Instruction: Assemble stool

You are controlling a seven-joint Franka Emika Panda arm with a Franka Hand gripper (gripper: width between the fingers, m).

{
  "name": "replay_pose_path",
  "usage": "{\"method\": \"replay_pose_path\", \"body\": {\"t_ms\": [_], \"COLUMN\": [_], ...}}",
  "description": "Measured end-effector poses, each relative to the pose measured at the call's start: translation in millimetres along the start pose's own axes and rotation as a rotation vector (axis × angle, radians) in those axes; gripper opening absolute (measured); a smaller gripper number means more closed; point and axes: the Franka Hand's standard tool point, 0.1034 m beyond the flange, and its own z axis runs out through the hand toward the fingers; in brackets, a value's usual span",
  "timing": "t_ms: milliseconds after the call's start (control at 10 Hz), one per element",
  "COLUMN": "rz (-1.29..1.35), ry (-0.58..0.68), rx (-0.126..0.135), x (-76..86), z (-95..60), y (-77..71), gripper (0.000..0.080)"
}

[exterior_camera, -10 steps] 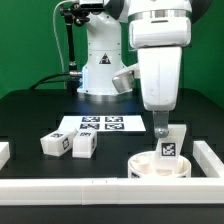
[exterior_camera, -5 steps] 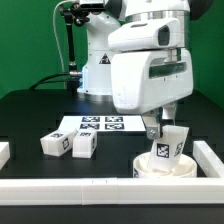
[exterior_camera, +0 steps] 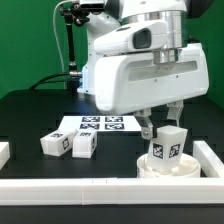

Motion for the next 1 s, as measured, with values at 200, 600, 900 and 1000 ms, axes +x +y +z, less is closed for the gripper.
{"method": "replay_pose_path", "body": {"t_ms": [200, 600, 900, 1000], "rz": [0.129, 0.468, 0.698, 0.782], "ry": [0.019, 0.068, 0.075, 0.076], "rx": [0.012, 0.017, 0.032, 0.043], "x": [1.0, 7.7, 15.4, 17.0], "z": [0.9, 2.3, 3.2, 3.4], "y": [0.6, -6.7, -24.2, -27.5], "gripper": [0.0340, 0.0340, 0.0340, 0.0340]}}
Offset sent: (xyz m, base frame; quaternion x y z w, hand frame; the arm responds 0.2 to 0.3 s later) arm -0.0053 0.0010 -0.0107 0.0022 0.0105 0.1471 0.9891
